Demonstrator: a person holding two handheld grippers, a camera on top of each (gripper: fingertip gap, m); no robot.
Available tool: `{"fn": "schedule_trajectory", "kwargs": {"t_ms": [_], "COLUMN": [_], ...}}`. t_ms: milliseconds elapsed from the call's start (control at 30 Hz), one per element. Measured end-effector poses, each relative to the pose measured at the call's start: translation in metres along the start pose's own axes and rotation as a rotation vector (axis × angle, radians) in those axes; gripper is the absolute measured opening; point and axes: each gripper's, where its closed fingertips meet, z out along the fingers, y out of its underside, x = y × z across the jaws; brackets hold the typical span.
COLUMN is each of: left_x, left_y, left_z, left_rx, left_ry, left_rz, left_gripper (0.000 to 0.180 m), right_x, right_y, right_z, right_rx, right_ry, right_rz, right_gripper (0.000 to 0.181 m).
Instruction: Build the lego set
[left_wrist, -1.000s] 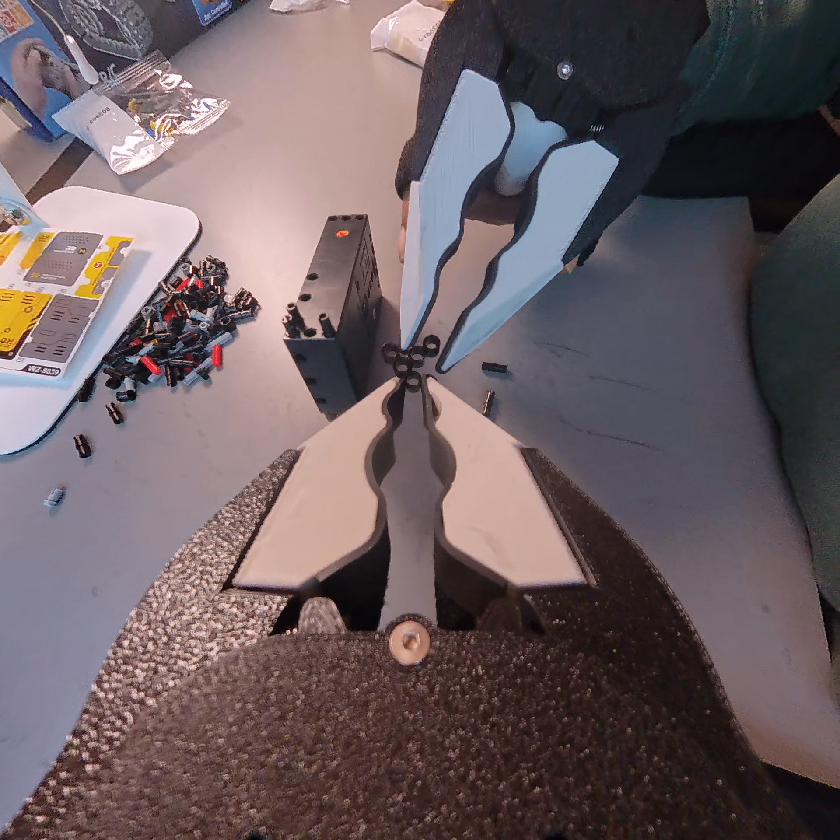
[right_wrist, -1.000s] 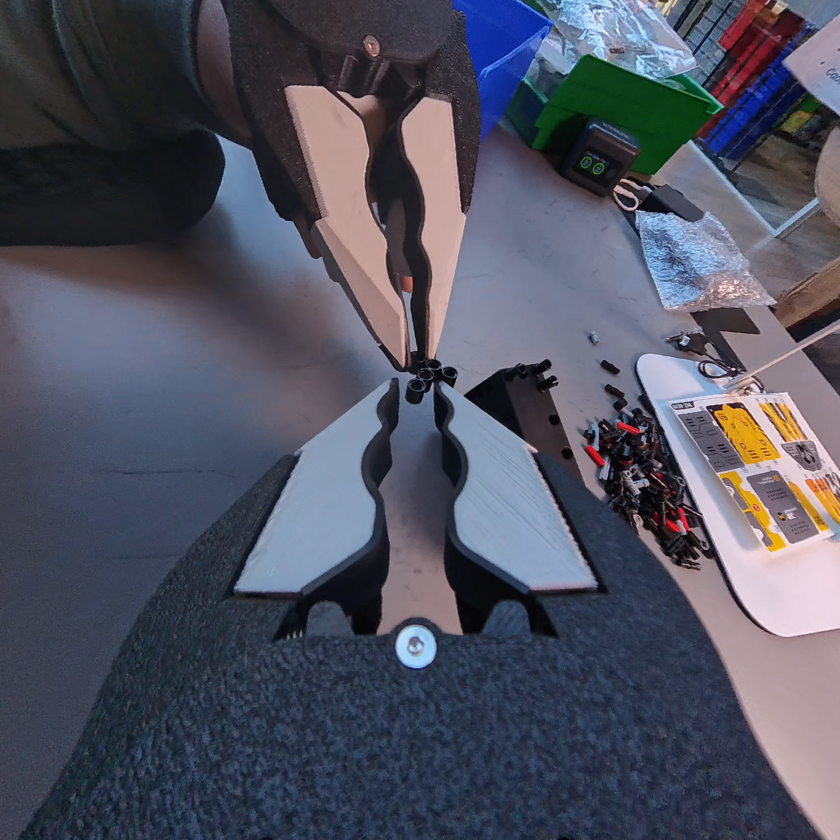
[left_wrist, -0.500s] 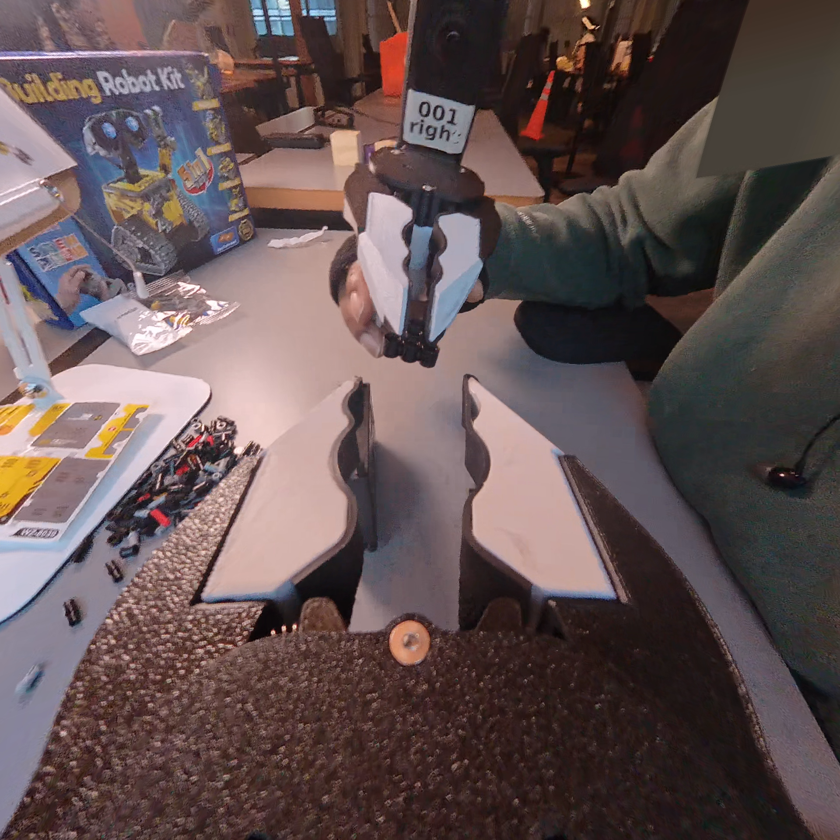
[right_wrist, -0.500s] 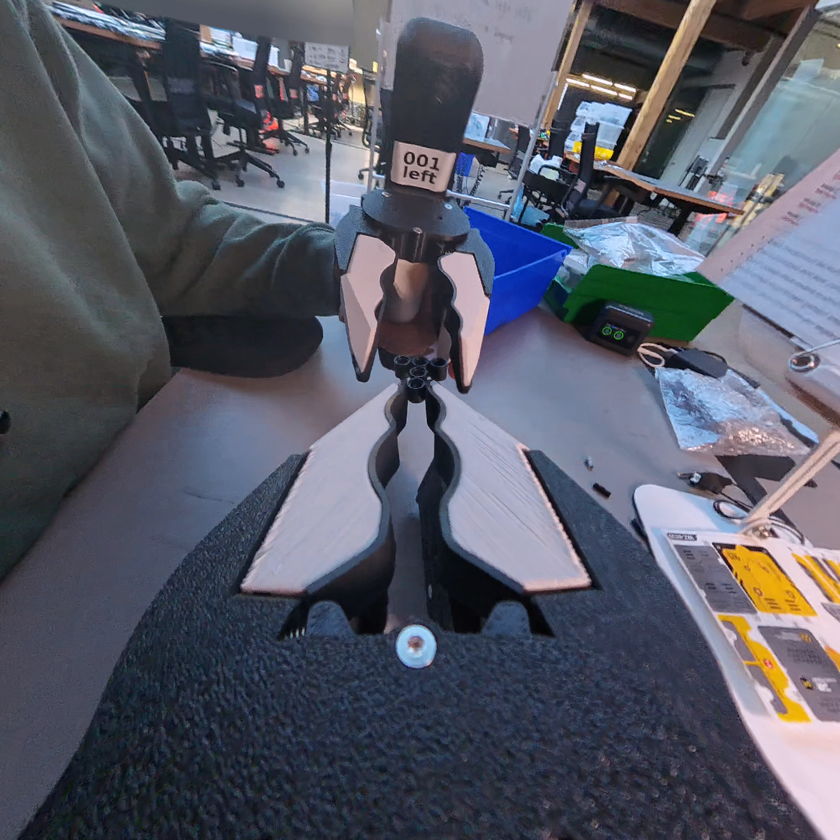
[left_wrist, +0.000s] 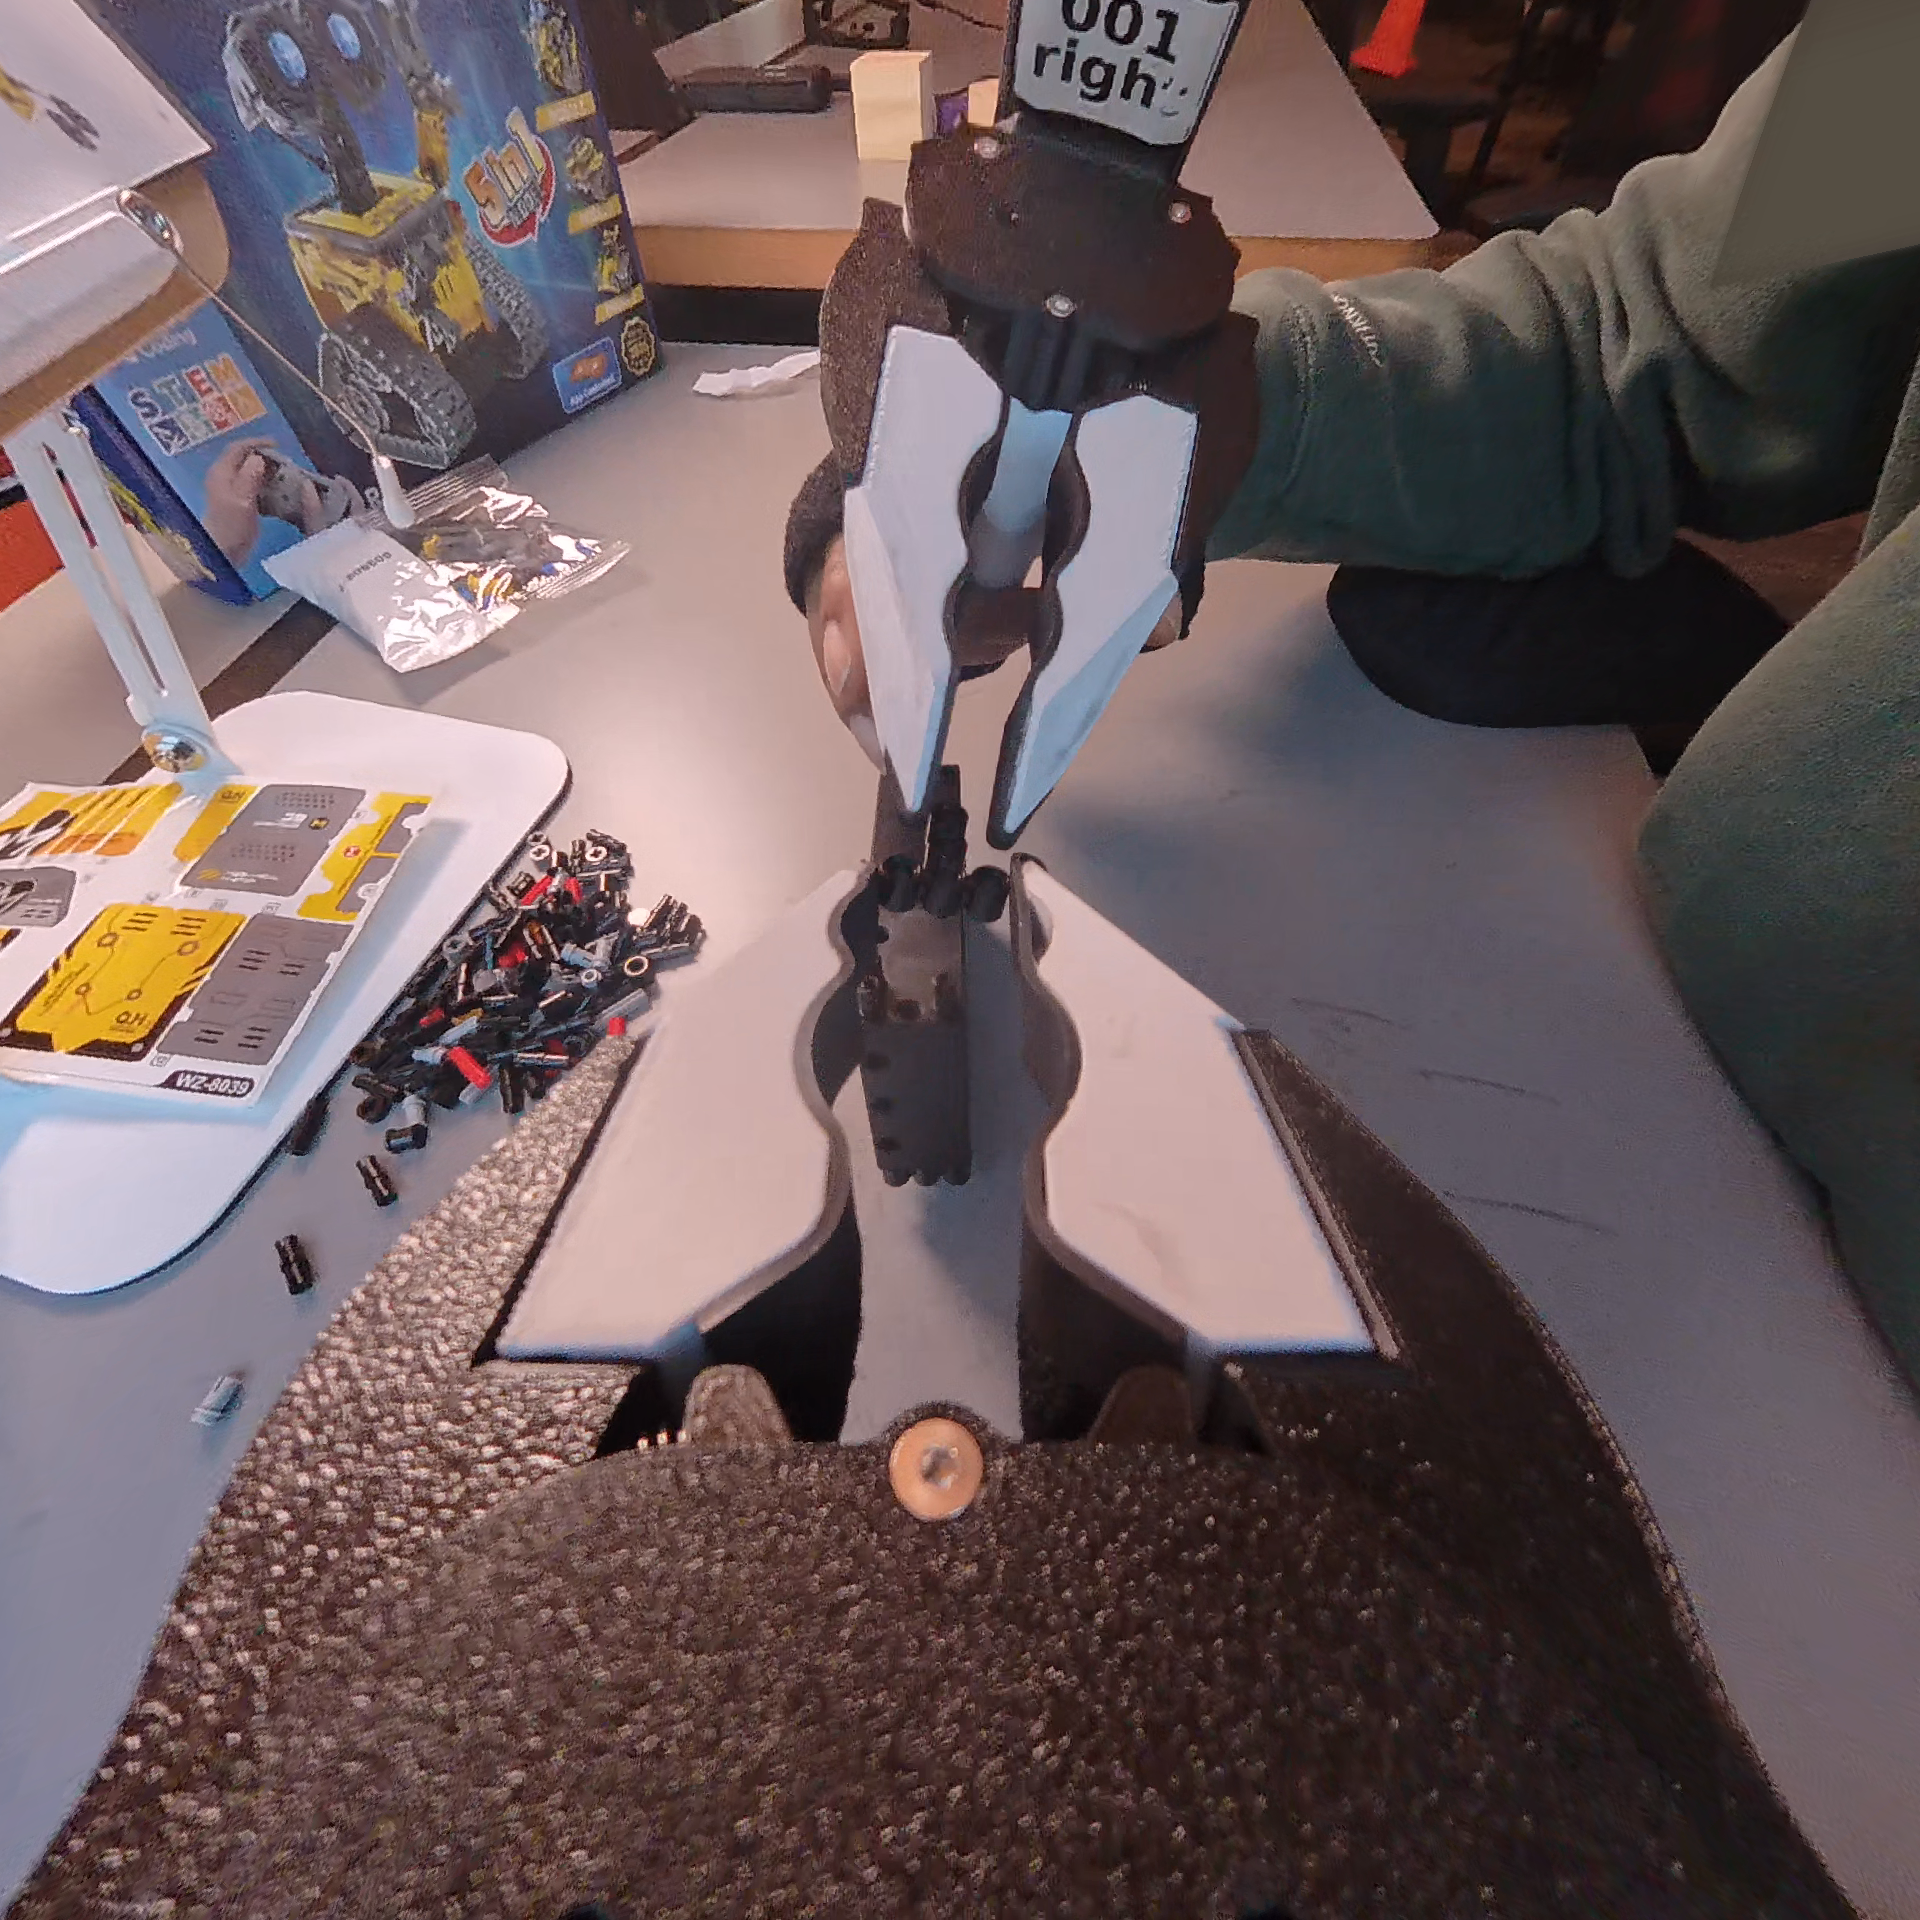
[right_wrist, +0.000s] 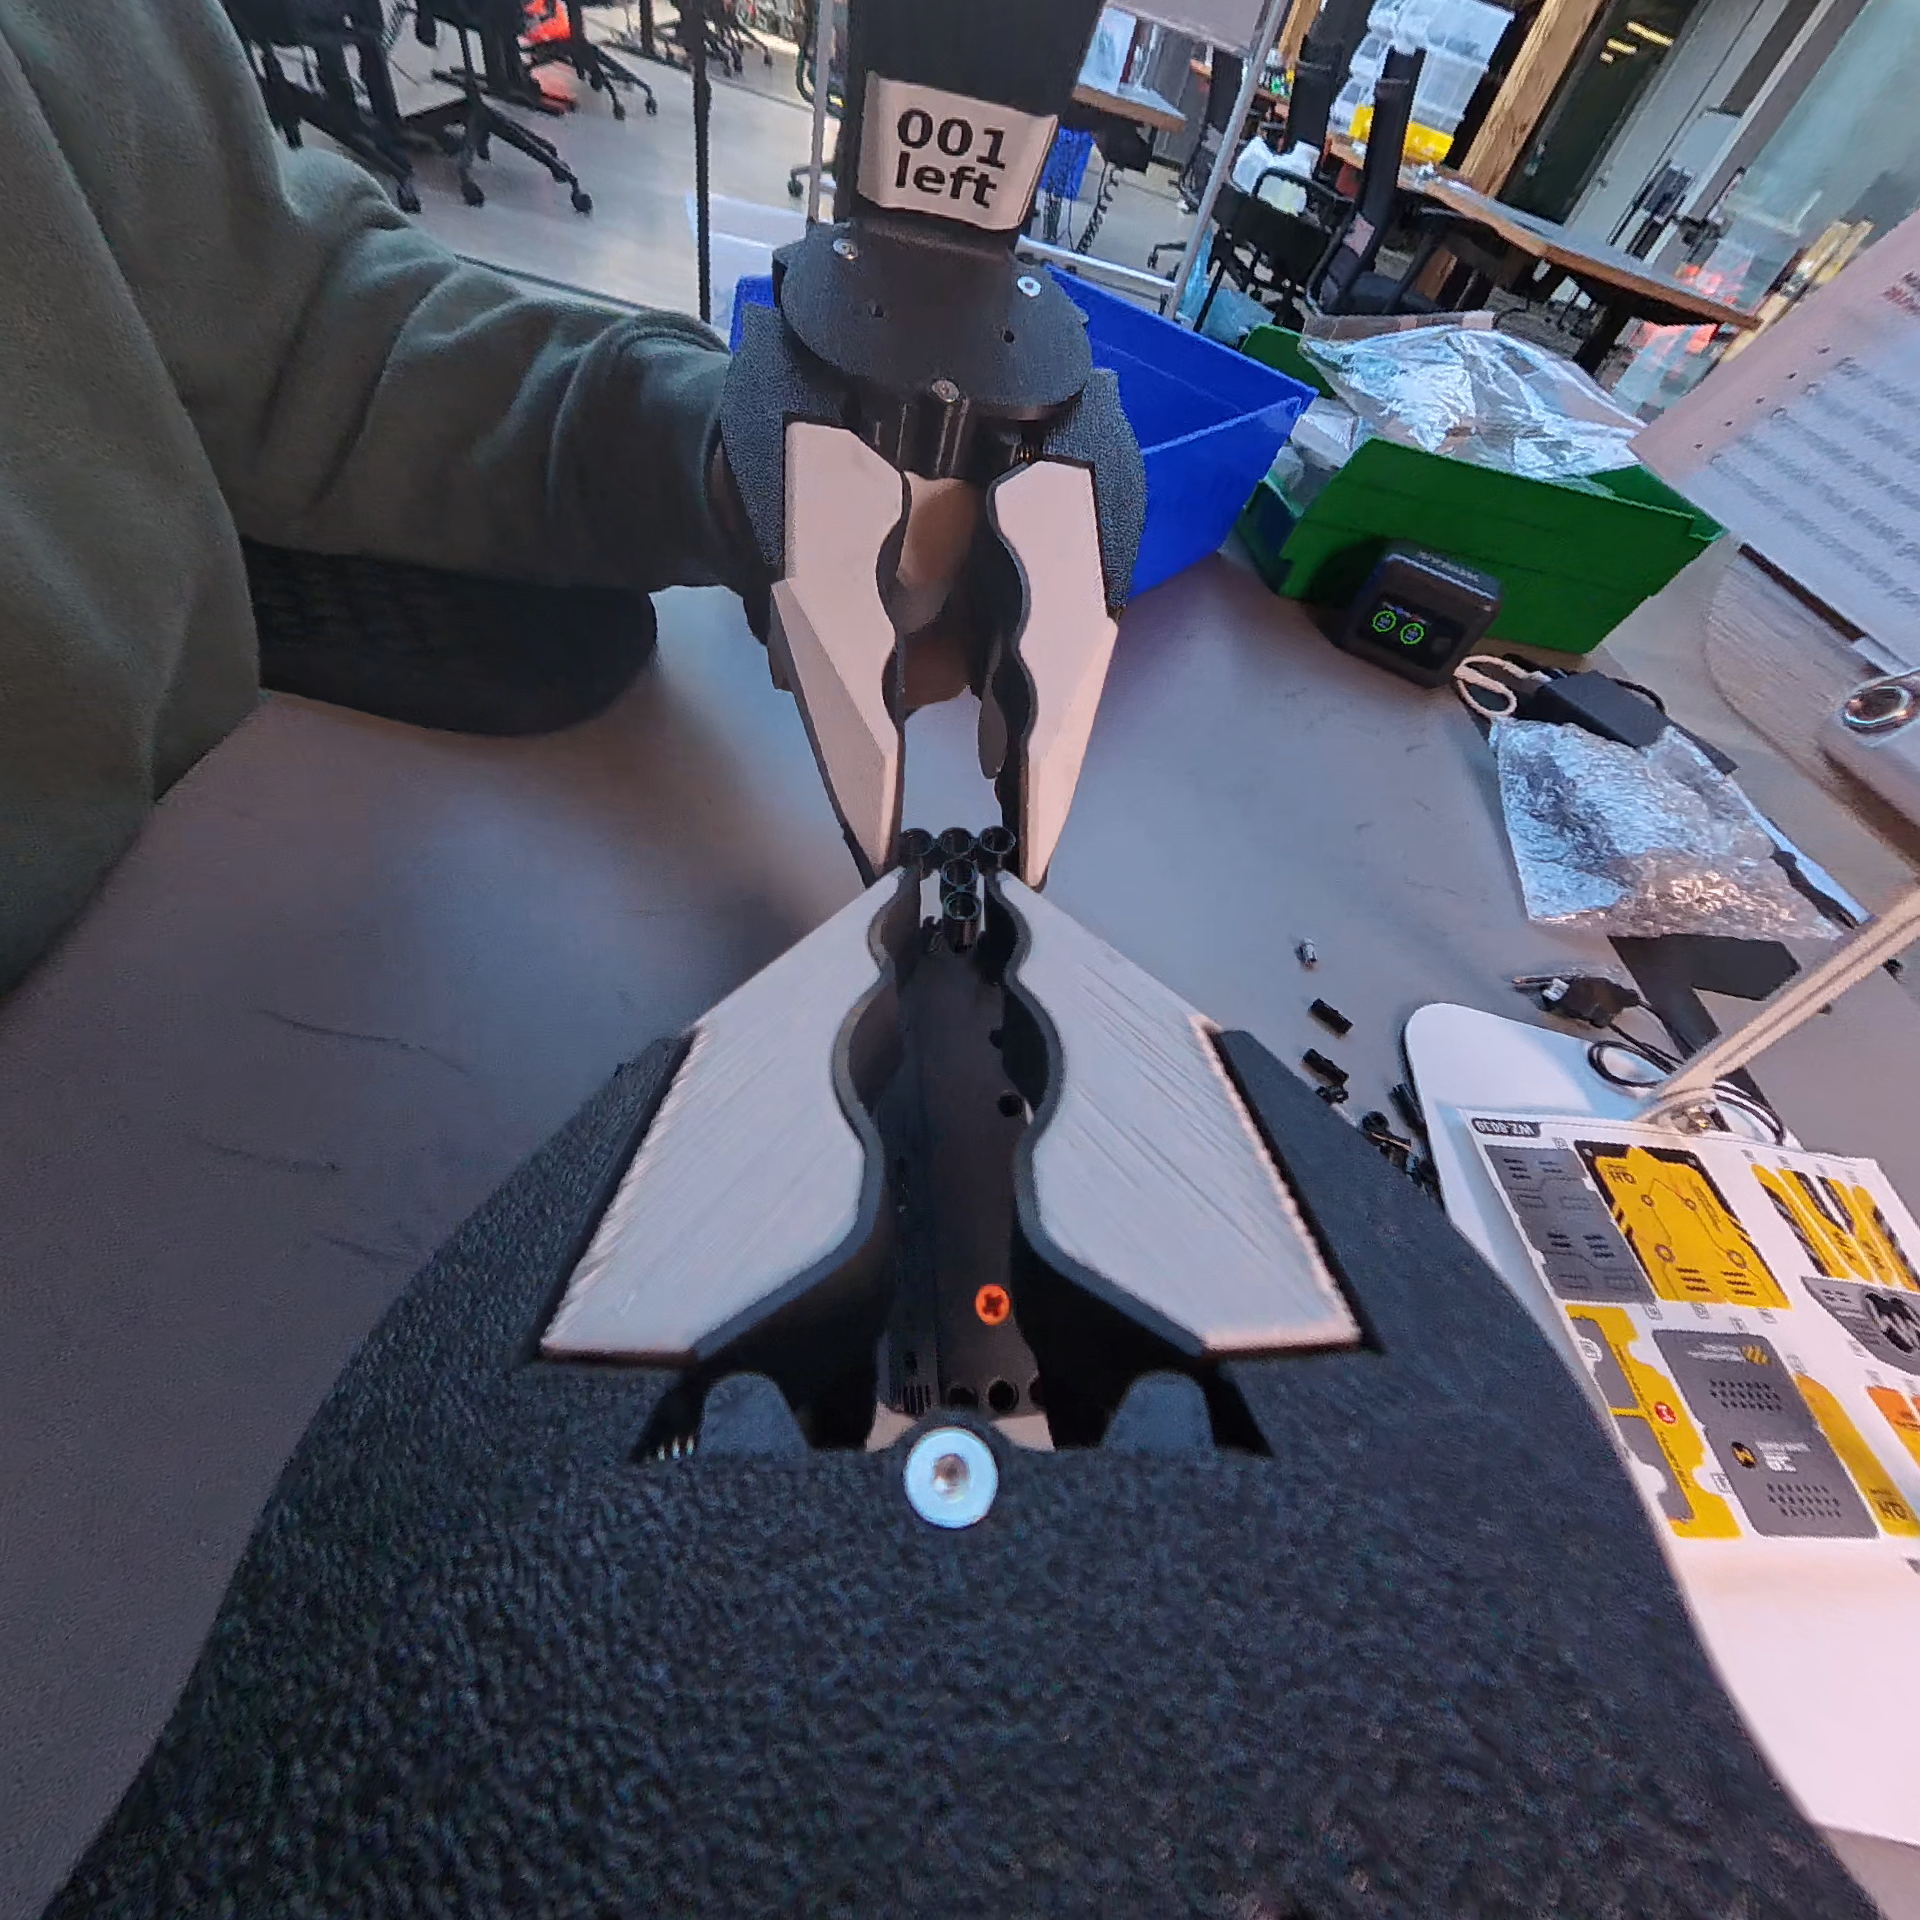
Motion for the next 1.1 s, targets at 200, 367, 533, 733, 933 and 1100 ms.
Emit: {"fn": "schedule_trajectory", "kwargs": {"t_ms": [200, 367, 533, 733, 933, 1100], "left_x": [-0.003, -0.005, -0.01, -0.01, -0.01, -0.009], "left_y": [0.004, 0.006, 0.009, 0.044, 0.049, 0.048], "left_z": [0.0, 0.0, -0.003, 0.008, 0.012, 0.013], "left_rx": [-0.015, -0.015, -0.004, -0.114, -0.119, -0.113], "left_ry": [-0.005, -0.023, -0.044, -0.036, -0.028, -0.027], "left_rz": [-0.02, -0.013, -0.031, -0.063, -0.06, -0.051], "left_gripper": [0.024, 0.024, 0.037, 0.047, 0.034, 0.025], "right_x": [0.003, 0.005, 0.012, 0.006, 0.007, 0.006], "right_y": [0.01, 0.009, 0.009, 0.025, 0.027, 0.027], "right_z": [0.008, 0.01, 0.008, 0.015, 0.016, 0.017], "right_rx": [-0.089, -0.089, -0.098, -0.147, -0.15, -0.147], "right_ry": [0.019, 0.004, -0.021, -0.089, -0.101, -0.115], "right_rz": [-0.044, -0.039, -0.013, 0.027, 0.04, 0.049], "right_gripper": [0.007, 0.007, 0.006, 0.005, 0.006, 0.006]}}
